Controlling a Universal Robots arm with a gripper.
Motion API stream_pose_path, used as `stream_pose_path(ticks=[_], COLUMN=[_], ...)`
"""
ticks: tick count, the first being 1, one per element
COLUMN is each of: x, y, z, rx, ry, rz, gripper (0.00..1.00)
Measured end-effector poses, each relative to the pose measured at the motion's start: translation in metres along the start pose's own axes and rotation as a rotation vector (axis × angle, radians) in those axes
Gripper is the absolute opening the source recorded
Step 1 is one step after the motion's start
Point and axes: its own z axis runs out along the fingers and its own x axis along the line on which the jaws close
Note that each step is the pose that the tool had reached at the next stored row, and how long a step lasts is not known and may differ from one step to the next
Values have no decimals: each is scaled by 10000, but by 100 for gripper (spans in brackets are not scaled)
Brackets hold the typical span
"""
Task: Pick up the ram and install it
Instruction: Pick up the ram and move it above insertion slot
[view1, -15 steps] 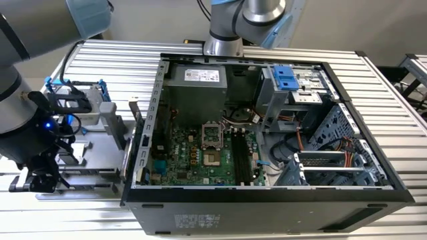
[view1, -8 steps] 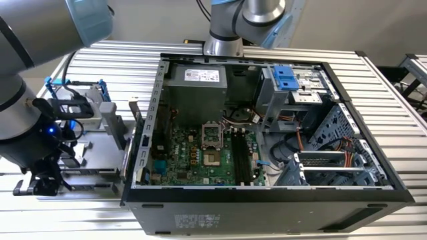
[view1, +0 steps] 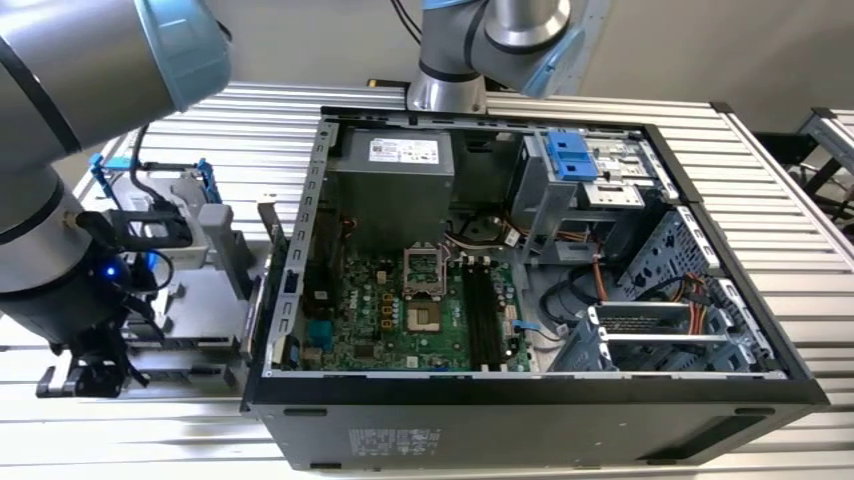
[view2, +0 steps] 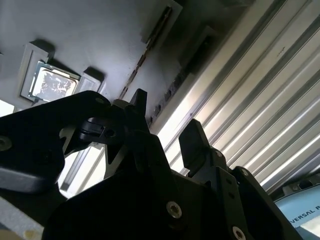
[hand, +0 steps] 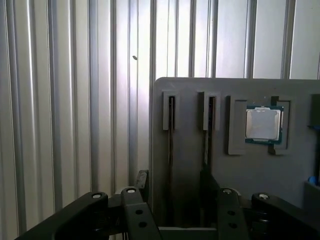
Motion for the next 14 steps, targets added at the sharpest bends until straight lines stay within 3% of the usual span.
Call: stream_pose_path(ticks=[14], x=[2], y=[-10], z=[160], rx=[-15], ry=[-2], rz=[238], gripper=[100])
